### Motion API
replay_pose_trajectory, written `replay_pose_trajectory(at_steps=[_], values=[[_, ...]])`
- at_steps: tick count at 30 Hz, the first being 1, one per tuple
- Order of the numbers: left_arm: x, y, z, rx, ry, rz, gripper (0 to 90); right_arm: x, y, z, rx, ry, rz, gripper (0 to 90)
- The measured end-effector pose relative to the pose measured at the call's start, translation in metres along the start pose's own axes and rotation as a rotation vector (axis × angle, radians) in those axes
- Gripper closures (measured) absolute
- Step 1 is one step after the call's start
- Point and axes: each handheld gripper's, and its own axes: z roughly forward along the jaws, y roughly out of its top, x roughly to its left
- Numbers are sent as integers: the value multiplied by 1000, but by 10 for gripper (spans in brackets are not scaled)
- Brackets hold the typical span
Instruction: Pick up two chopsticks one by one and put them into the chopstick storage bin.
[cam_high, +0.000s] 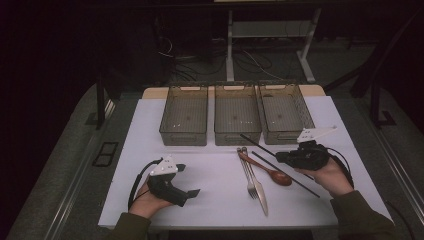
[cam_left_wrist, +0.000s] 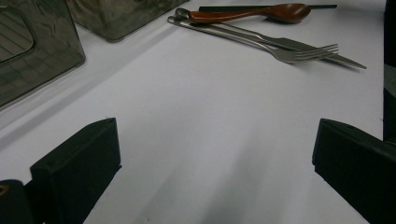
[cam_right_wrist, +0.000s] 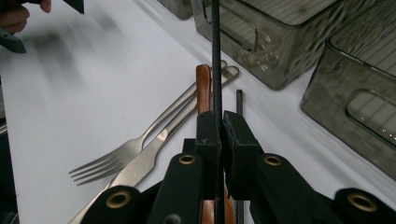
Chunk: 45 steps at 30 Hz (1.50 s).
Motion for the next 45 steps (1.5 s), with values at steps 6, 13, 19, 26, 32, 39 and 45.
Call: replay_pose_trajectory(at_steps=[6, 13, 19, 26, 32, 39, 45], values=[[-1, -1, 0, 0, 2, -1, 0, 0, 6, 5, -3, 8, -4, 841], [-1, -1, 0, -3, -1, -1, 0, 2, 18, 15, -1, 21, -18, 841], [-1, -1, -1, -6, 0, -1, 0, 4, 30, 24, -11, 24, -28, 841], [-1, -1, -1, -9, -1, -2, 0, 7, 47, 35, -8, 33, -36, 841], [-1, -1, -2, -11, -3, -2, 0, 9, 60, 46, -3, 36, -48, 841], [-2, -1, -2, -10, -5, 2, 0, 9, 73, 54, -18, 33, -43, 841], [-2, 0, -2, -8, -6, 5, 0, 9, 82, 63, -16, 30, -41, 841]])
